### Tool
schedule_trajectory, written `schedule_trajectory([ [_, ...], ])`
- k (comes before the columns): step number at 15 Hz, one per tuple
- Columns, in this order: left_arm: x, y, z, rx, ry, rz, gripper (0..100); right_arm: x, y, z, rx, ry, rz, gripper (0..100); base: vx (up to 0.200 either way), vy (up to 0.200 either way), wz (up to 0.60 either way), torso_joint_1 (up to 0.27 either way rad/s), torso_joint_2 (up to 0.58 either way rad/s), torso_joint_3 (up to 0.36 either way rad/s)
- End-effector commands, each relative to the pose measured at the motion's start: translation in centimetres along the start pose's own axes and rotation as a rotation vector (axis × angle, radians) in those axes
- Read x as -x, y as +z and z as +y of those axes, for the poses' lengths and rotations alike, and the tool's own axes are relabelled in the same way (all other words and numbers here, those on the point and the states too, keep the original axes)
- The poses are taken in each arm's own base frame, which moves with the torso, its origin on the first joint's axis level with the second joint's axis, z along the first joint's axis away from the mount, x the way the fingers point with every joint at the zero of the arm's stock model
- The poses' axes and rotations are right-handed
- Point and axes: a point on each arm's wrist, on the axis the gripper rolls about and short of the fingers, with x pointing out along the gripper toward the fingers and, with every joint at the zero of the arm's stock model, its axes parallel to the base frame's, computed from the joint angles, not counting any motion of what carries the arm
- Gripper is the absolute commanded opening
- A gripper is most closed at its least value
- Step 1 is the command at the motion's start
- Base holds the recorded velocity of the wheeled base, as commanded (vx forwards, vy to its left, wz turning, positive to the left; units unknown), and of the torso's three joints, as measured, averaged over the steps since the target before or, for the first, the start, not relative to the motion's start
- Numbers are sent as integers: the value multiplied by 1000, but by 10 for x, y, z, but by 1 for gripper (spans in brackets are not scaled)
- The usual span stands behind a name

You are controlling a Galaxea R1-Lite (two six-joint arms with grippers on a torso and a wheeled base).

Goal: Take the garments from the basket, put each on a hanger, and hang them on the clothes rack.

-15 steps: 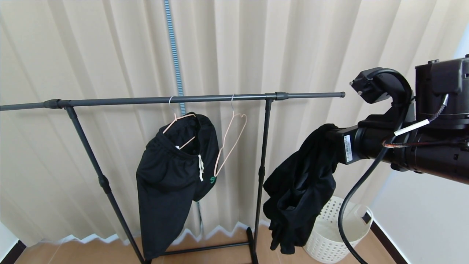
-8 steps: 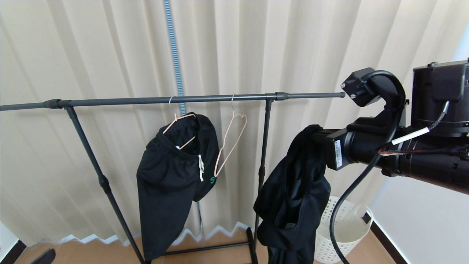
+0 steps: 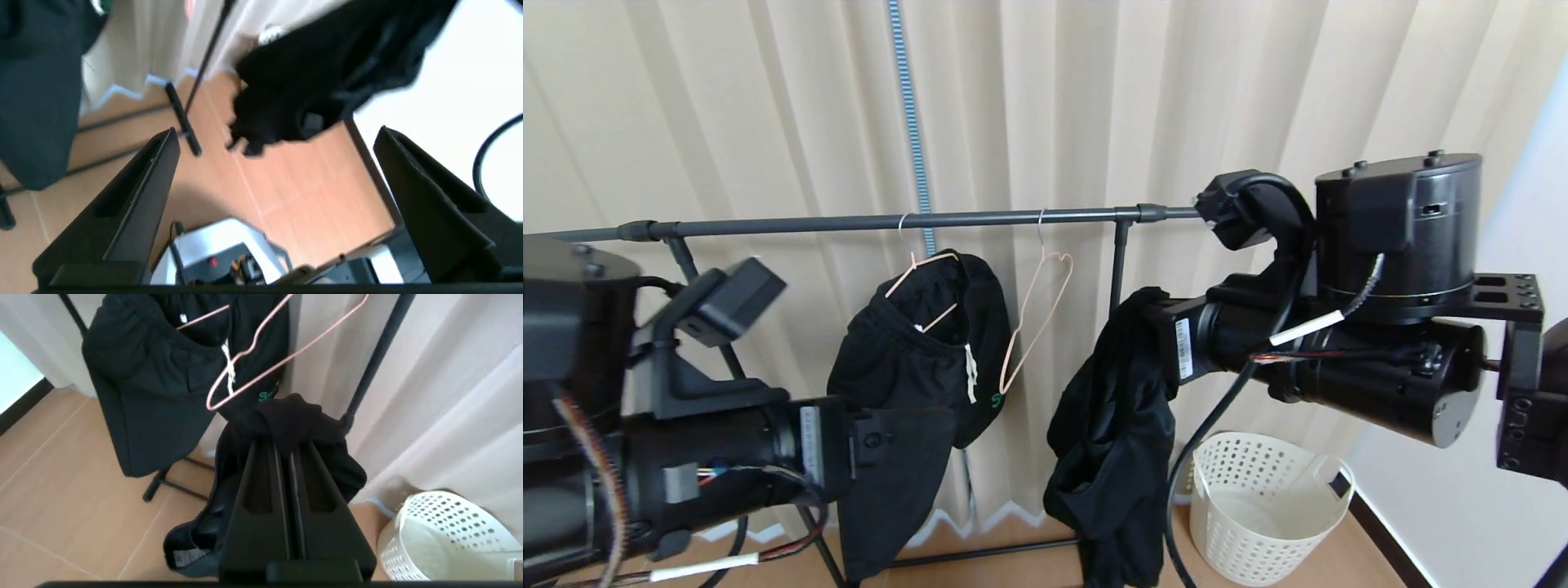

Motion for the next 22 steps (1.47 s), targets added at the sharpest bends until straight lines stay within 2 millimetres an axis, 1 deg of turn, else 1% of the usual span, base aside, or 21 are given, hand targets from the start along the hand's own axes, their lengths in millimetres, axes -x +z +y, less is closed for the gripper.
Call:
schedule_trajectory([
  [1,-33,-9,-8,-51,5,83,100,-13,-10,24,32,52,38,0,0,0,0,0,0,0],
  [2,-37,-12,-7,-62,-2,76,100,-16,-13,30,34,68,43,0,0,0,0,0,0,0],
  [4,-42,-31,-8,-89,-7,58,100,-21,-16,46,-31,92,1,0,0,0,0,0,0,0],
  [6,-50,-36,-6,-89,-10,19,100,-22,-16,46,-43,76,-3,0,0,0,0,0,0,0],
  [7,-53,-41,-5,-95,-10,31,100,-21,-14,45,-48,75,-12,0,0,0,0,0,0,0],
  [9,-58,-55,0,-175,-8,51,100,-17,-10,43,-56,75,-26,0,0,0,0,0,0,0],
  [12,-68,-61,2,-188,-29,6,100,-15,-9,43,-59,75,-34,0,0,0,0,0,0,0],
  [16,-72,-68,0,-200,-34,29,100,-13,-7,43,-78,72,-40,0,0,0,0,0,0,0],
  [18,-80,-69,0,-201,-18,40,100,-10,-6,42,-81,71,-46,0,0,0,0,0,0,0],
  [22,-99,-72,0,-198,57,-12,100,-8,-4,42,-87,75,-54,0,0,0,0,0,0,0],
])
